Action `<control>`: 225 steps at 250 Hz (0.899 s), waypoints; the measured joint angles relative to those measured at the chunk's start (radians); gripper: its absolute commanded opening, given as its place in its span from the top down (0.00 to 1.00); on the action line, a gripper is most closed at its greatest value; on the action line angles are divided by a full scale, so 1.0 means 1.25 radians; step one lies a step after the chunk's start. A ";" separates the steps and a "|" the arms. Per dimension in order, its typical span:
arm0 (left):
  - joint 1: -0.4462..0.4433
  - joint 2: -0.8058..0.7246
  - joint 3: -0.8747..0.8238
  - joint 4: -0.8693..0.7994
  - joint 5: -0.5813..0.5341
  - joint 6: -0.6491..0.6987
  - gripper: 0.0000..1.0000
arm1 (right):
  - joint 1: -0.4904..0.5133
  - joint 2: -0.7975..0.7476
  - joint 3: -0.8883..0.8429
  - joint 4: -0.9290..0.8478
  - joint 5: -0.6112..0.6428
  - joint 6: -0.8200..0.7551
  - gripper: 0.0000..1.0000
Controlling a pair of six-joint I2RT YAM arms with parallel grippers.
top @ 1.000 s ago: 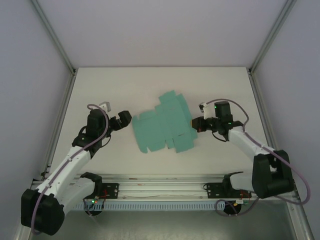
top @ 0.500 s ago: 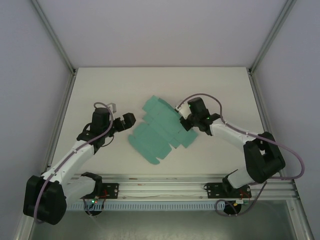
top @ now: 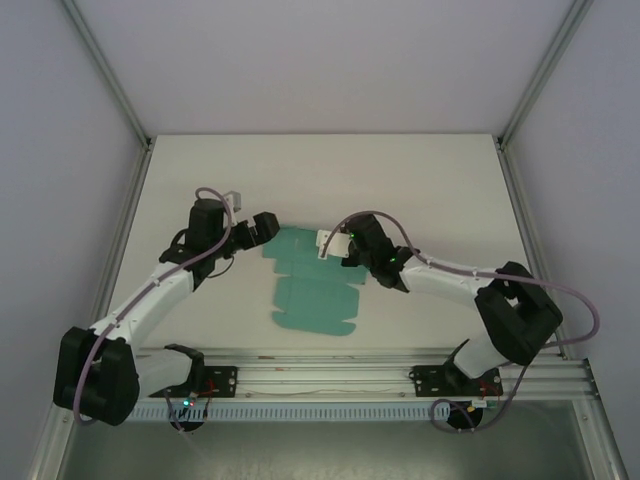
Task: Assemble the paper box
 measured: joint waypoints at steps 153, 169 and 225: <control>-0.033 0.124 0.104 0.037 0.078 -0.040 0.18 | 0.018 0.029 -0.034 0.194 0.021 -0.172 1.00; -0.043 0.137 0.121 0.036 0.077 -0.040 0.20 | 0.018 0.029 -0.036 0.205 0.021 -0.173 1.00; -0.074 0.156 0.136 0.014 0.055 -0.040 0.24 | 0.018 0.029 -0.048 0.235 0.026 -0.180 1.00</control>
